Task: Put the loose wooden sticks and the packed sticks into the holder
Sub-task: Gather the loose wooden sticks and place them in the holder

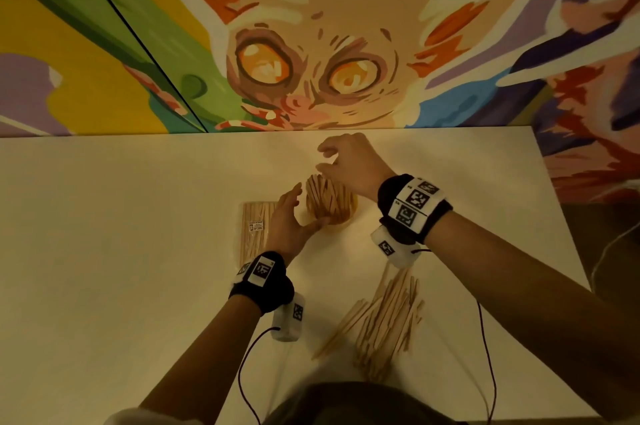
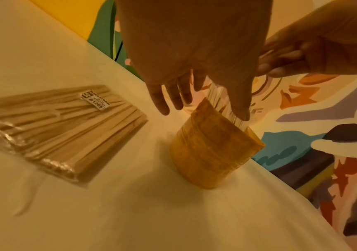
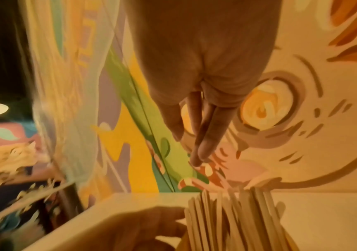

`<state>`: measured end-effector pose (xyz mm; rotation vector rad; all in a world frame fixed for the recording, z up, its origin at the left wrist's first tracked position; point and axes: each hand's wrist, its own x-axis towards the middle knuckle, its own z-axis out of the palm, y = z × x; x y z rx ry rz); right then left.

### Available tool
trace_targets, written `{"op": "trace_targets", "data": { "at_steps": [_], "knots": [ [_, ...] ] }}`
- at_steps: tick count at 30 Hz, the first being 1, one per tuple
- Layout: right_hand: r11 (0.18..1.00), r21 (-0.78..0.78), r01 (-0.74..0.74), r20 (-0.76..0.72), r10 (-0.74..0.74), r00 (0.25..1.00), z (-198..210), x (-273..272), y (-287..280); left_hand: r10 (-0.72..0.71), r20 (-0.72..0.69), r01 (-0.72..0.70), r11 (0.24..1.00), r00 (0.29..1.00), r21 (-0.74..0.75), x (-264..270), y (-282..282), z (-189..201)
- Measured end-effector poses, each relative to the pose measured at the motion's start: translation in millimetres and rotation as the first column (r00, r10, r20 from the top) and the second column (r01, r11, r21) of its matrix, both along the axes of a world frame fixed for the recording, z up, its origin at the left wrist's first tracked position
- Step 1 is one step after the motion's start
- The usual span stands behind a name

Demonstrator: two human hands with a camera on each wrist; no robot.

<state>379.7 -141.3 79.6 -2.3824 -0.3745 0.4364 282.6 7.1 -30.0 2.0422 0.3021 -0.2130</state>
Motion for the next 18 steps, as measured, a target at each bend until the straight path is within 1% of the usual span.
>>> {"op": "trace_targets", "data": {
  "at_steps": [1, 3, 4, 6, 7, 9, 11, 13, 14, 16, 18],
  "knots": [
    [0.995, 0.088, 0.054, -0.005, -0.054, 0.999, 8, -3, -7, 0.011, 0.017, -0.011, 1.0, 1.0, -0.011, -4, 2, 2],
    [0.948, 0.263, 0.182, -0.084, -0.165, 0.983, 16, -14, -28, 0.066, 0.066, -0.064, 0.997, 0.996, -0.033, -14, 8, 5],
    [0.919, 0.31, 0.243, -0.126, -0.214, 0.969, 15, -22, -42, 0.104, 0.093, -0.101, 0.994, 0.99, -0.036, -21, 11, 6],
    [0.888, 0.309, 0.34, -0.186, -0.294, 0.938, 7, -43, -76, 0.16, 0.136, -0.157, 0.987, 0.978, -0.031, -39, 13, 8],
    [0.885, 0.273, 0.377, -0.221, -0.324, 0.92, -2, -58, -95, 0.153, 0.139, -0.151, 0.988, 0.978, -0.025, -49, 12, 8],
    [0.907, 0.127, 0.401, -0.282, -0.354, 0.892, -27, -94, -132, 0.056, 0.085, -0.057, 0.998, 0.995, 0.012, -73, 8, 4],
    [0.933, -0.069, 0.352, -0.339, -0.354, 0.872, -60, -135, -163, -0.098, -0.037, 0.101, 0.992, 0.994, 0.081, -97, 2, -4],
    [0.914, -0.286, 0.288, -0.337, -0.378, 0.863, -89, -179, -187, -0.218, -0.203, 0.25, 0.957, 0.955, 0.149, -118, -5, -15],
    [0.896, -0.36, 0.259, -0.322, -0.38, 0.867, -100, -199, -195, -0.258, -0.279, 0.314, 0.933, 0.925, 0.177, -127, -9, -19],
    [0.889, -0.412, 0.2, -0.332, -0.351, 0.876, -114, -236, -203, -0.322, -0.375, 0.421, 0.88, 0.869, 0.221, -141, -18, -28],
    [0.889, -0.435, 0.141, -0.337, -0.306, 0.891, -120, -263, -202, -0.352, -0.414, 0.485, 0.829, 0.839, 0.279, -148, -29, -30]
  ]
}}
